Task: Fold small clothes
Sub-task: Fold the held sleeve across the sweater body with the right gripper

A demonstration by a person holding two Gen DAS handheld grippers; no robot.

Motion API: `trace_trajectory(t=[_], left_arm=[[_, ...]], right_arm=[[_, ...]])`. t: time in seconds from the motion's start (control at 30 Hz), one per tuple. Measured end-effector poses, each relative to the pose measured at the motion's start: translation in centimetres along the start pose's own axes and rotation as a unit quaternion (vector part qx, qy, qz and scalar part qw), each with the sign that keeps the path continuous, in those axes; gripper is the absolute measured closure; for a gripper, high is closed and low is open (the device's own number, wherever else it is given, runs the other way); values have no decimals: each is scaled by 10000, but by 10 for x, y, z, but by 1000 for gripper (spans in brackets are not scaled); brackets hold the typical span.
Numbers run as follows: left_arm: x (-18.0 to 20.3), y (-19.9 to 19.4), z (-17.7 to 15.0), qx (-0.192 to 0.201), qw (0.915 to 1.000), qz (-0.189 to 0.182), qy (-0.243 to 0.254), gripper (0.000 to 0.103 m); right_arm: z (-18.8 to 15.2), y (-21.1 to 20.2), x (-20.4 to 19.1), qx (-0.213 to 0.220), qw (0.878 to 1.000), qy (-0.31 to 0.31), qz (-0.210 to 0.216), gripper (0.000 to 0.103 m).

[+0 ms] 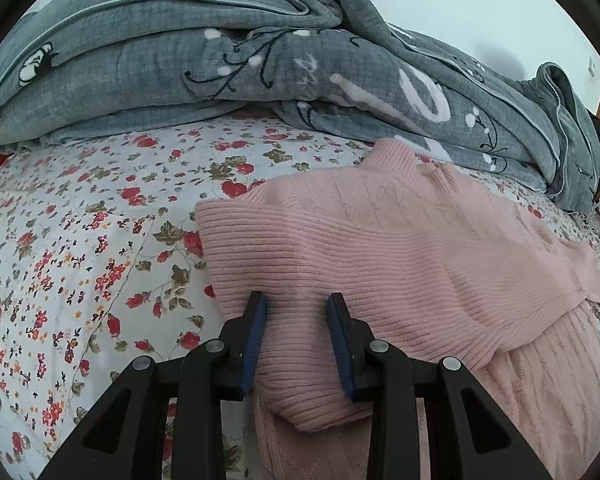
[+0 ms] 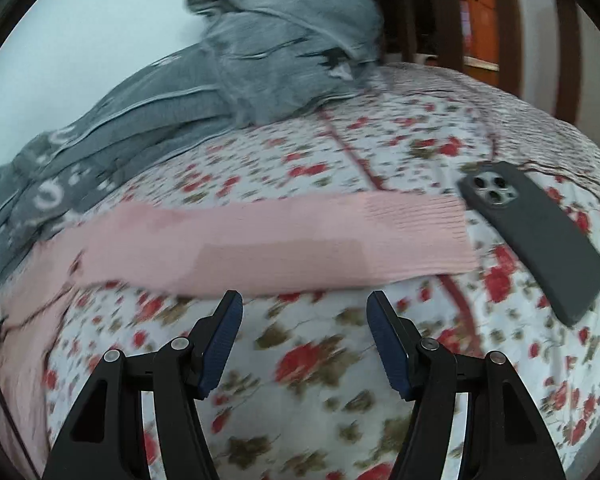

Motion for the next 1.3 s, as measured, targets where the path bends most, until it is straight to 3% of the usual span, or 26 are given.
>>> trace_trajectory(t=[0.23,0.33,0.4,0.43,0.47,0.63,0.77,0.9,1.0,1.07,1.17,1.3], left_arm=[[0,-1,0,13,10000,-32,-48,72],[0,-1,0,8,10000,-49,-63,72],[0,-1,1,11,10000,-55,-67,72],[0,-2,1,12,10000,-56,-70,72],[1,-2,2,15,10000,-52,-74,72],[0,-6,4,79,9997,-189,-152,70],[-6,-19,5,384,9980,-321,-374,69],[-24,-34,7,717,9921,-579,-847,61],[-50,-49,8,1102,9797,-748,-1497,52],[-68,-60,8,1407,9690,-745,-1887,44],[-93,-74,9,1721,9549,-690,-2317,44],[-117,-80,9,1886,9432,-546,-2680,43]], right_arm=[[19,14,17,75,9987,496,73,40],[26,16,26,119,9975,690,-84,56],[30,17,30,153,9971,722,-206,74],[33,17,31,179,9972,685,-249,91],[37,17,30,222,9976,610,-246,96],[66,-8,-1,672,9966,136,-460,97],[96,-45,-60,1119,9922,-322,-456,97],[115,-74,-131,1363,9883,-630,-252,97],[119,-97,-199,1548,9837,-907,75,97],[114,-113,-253,1647,9792,-1110,405,97],[95,-127,-335,1634,9705,-1496,954,97],[48,-129,-440,1561,9500,-2187,1594,97]])
Point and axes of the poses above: each gripper's, at about its wrist camera, not at the fingertips, and y roughly the way its jaws point, x to its right, z to its top, the point moved 5 cm from there along y, roughly the way its jaws point, and after that the axes turned 2 degrees about -z, right-handed, at the moved point
